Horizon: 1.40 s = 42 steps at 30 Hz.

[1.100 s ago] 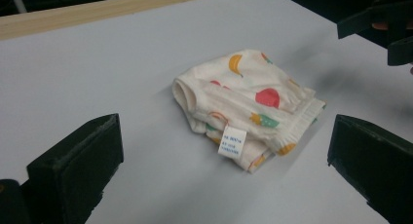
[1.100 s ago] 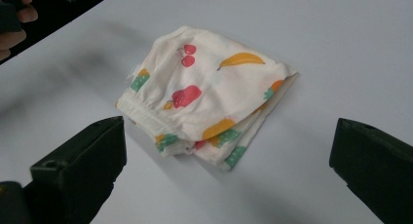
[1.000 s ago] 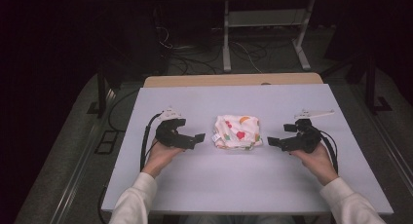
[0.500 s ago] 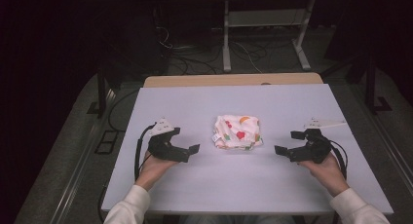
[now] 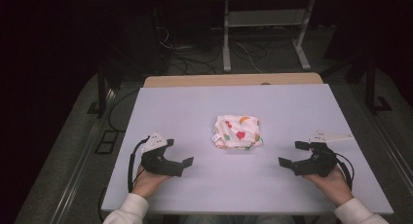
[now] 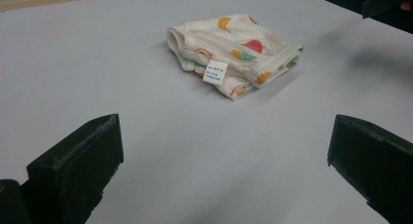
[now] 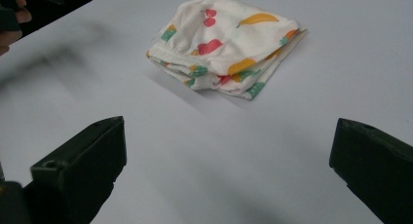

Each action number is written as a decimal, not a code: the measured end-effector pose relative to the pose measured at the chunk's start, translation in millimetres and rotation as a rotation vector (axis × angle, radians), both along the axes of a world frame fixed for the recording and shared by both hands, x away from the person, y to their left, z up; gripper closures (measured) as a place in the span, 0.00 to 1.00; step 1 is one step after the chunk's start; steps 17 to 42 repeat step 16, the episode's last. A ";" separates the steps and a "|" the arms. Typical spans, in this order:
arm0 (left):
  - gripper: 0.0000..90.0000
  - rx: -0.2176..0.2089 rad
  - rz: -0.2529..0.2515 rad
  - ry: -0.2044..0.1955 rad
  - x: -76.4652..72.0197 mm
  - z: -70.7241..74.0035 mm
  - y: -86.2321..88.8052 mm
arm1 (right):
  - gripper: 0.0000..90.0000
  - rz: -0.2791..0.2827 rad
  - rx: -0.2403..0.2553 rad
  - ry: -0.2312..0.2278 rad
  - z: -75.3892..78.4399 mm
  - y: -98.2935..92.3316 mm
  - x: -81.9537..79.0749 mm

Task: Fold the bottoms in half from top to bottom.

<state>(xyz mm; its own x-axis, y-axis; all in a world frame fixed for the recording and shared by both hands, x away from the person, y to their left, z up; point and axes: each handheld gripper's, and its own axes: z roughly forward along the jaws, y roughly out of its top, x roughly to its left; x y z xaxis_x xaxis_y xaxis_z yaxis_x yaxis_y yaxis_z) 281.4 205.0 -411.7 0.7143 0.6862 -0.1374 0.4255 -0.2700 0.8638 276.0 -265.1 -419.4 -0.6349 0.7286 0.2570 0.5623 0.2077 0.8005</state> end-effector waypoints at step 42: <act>0.00 -0.007 0.006 -0.006 -6.5 -8.3 8.1 | 0.00 -0.025 -0.021 -0.005 -16.1 -8.6 -7.3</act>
